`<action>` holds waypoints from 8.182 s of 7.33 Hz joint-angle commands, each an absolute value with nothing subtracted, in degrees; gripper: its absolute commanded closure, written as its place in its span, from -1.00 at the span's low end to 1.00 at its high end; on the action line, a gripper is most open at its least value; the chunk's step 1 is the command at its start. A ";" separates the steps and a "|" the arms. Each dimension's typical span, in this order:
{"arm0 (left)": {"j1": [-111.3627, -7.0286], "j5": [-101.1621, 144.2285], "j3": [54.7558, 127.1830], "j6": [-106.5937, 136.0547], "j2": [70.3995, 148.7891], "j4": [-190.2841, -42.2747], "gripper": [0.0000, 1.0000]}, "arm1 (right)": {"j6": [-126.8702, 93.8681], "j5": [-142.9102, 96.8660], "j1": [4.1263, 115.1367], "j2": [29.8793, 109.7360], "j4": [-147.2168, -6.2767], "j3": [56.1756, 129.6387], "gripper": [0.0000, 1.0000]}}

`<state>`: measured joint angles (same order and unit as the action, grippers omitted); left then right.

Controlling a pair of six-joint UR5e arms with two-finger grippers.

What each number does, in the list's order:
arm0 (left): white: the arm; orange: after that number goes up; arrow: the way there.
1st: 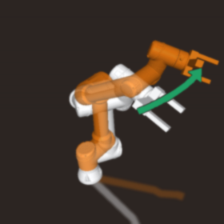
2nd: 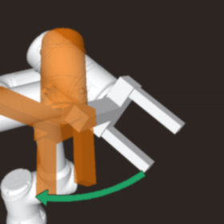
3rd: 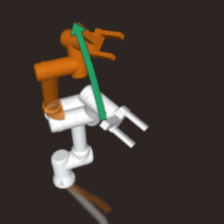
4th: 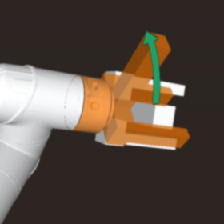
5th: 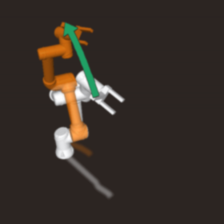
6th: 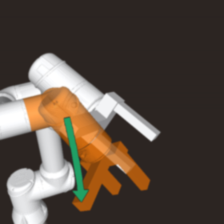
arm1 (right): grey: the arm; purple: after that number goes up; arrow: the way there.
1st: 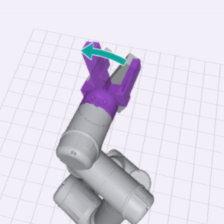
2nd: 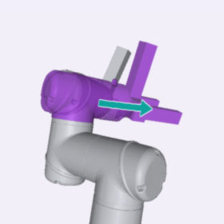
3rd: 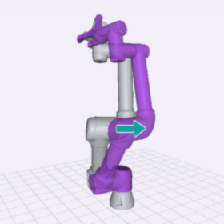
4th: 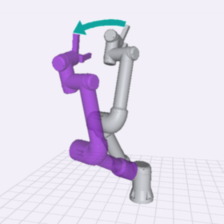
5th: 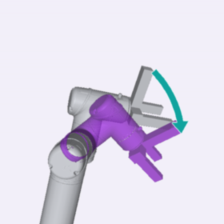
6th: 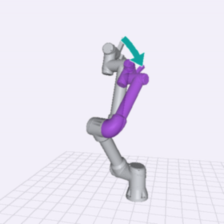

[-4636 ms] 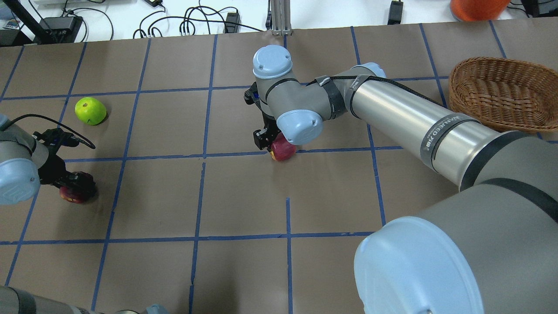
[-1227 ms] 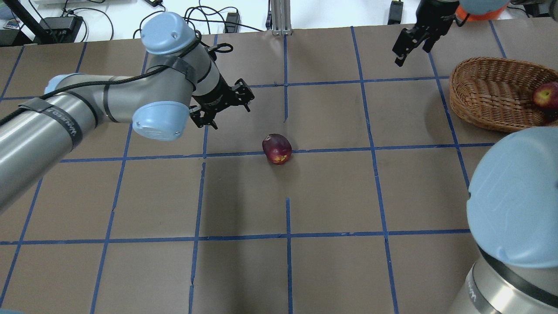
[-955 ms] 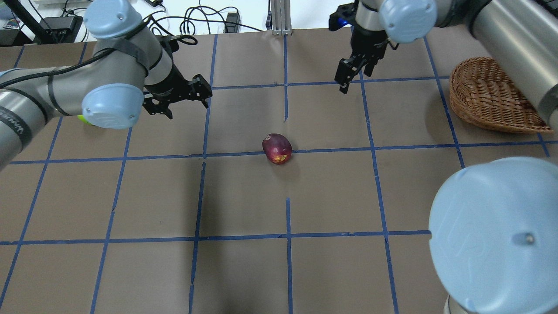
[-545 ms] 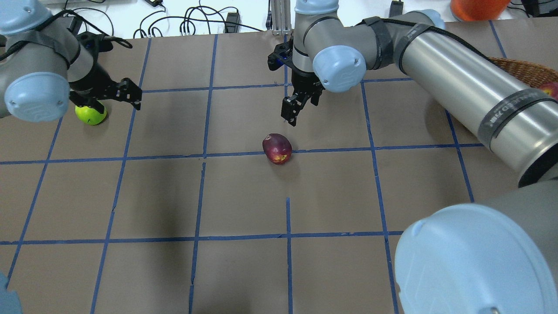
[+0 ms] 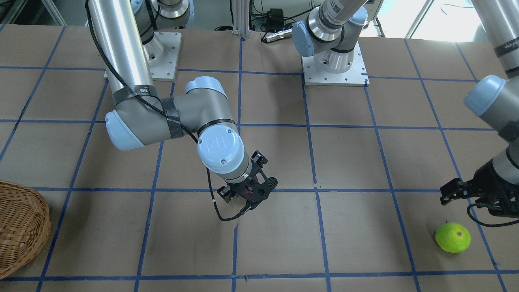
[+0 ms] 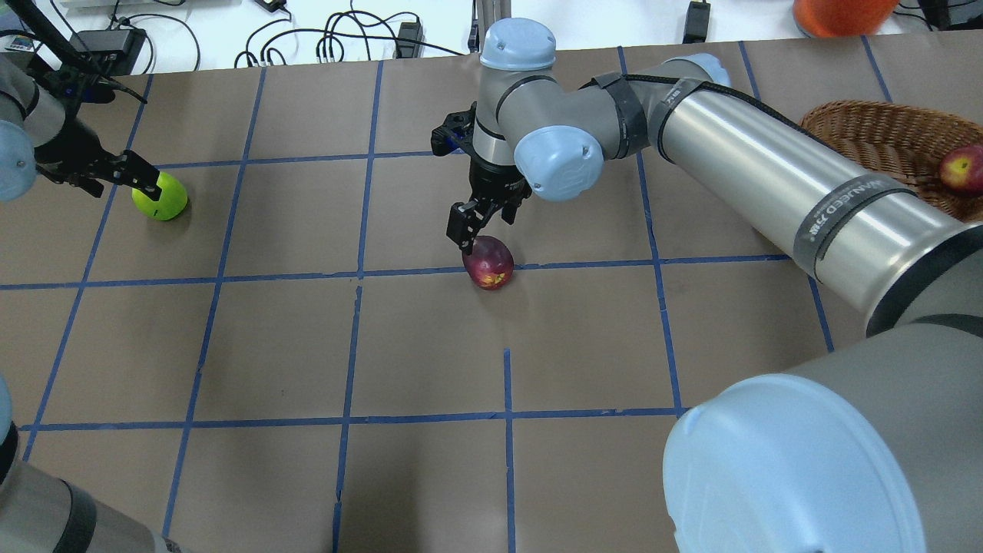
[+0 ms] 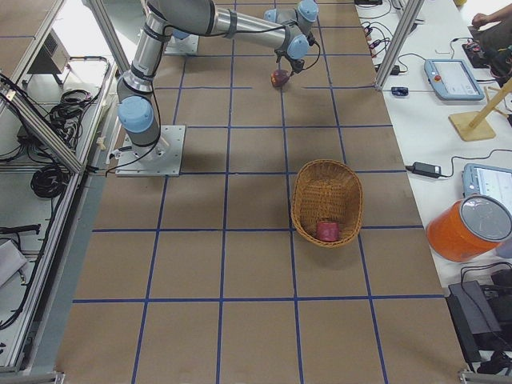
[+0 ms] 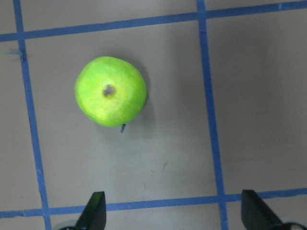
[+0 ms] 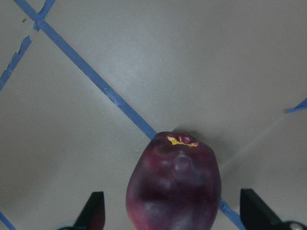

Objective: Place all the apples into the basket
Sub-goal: 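Grasp the dark red apple with the right gripper while left reaches the green apple, then carry the dark red apple into the basket while left grasps the green apple, then carry the green apple to the table center and release it with left gripper, then lower the right gripper onto the green apple while the left withdraws, then close the right gripper on the green apple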

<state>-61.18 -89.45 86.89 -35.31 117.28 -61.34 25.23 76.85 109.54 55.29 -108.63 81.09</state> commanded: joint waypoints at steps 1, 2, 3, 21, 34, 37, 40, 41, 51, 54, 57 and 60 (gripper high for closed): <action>-61.00 -89.65 78.70 -36.99 124.07 -65.01 -1.00 | 22.87 78.30 110.57 53.28 -113.51 83.13 -1.00; -61.00 -89.65 77.01 -37.18 127.06 -65.13 -1.00 | 20.85 78.66 110.74 52.39 -117.64 85.75 -1.00; -61.00 -89.74 76.56 -37.26 128.39 -64.69 -1.00 | 19.79 78.75 111.61 52.82 -117.77 87.61 -1.00; -91.96 -85.08 89.53 23.53 108.96 -74.81 0.28 | 47.02 87.88 55.90 53.26 -120.06 79.81 -1.00; -104.44 -83.49 92.38 37.41 107.01 -74.28 -1.00 | 11.14 86.92 90.57 62.93 -100.90 79.26 -1.00; -98.81 -84.64 94.12 15.39 95.05 -84.01 -1.00 | -1.69 83.69 99.88 63.20 -106.67 84.46 -1.00; -89.32 -89.82 92.39 -1.04 89.48 -88.29 -1.00 | -15.54 86.64 108.10 60.65 -113.52 89.70 -1.00; -88.17 -89.39 91.68 -2.79 89.21 -88.94 -1.00 | -17.12 87.18 108.19 60.38 -117.73 93.22 -1.00; -90.09 -89.56 91.41 -3.16 88.95 -88.95 -1.00 | -18.99 82.27 108.90 60.10 -126.38 96.33 -1.00; -89.74 -89.48 90.88 -1.23 88.59 -92.97 -1.00 | -18.98 82.36 108.37 61.17 -126.39 96.67 -1.00; -89.74 -89.47 91.05 0.44 88.33 -92.99 -1.00 | -19.24 82.36 108.37 59.77 -126.47 98.70 -1.00; -89.91 -90.09 91.05 0.44 88.33 -92.81 -1.00 | -18.90 82.35 106.71 61.34 -124.82 95.20 0.39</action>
<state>-89.91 -90.01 91.05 0.40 88.34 -92.85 -18.96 82.34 107.71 60.67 -126.02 96.89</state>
